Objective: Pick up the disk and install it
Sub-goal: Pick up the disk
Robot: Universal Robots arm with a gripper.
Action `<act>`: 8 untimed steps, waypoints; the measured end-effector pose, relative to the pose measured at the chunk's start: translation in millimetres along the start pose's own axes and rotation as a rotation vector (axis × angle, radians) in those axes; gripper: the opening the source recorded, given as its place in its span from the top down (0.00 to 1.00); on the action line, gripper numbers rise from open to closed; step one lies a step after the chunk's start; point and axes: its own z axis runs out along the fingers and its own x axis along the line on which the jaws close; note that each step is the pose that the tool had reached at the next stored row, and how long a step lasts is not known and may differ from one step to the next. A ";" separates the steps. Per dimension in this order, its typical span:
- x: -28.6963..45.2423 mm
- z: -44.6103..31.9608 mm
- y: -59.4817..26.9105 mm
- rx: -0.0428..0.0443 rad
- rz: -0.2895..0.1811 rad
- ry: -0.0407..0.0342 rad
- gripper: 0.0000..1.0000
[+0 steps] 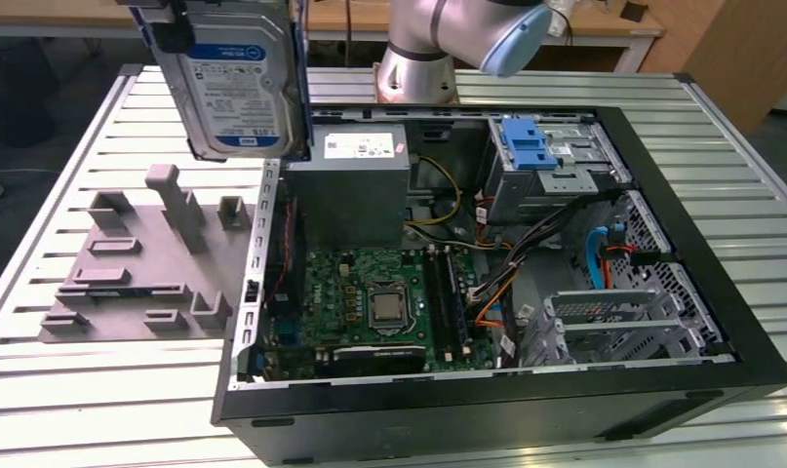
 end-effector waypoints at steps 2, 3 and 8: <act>6.5 0.4 -0.3 0.0002 0.000 0.0001 0.64; 9.2 0.7 -0.8 0.0003 0.000 0.0001 0.64; 14.7 2.1 -14.9 0.0004 0.000 0.0000 0.64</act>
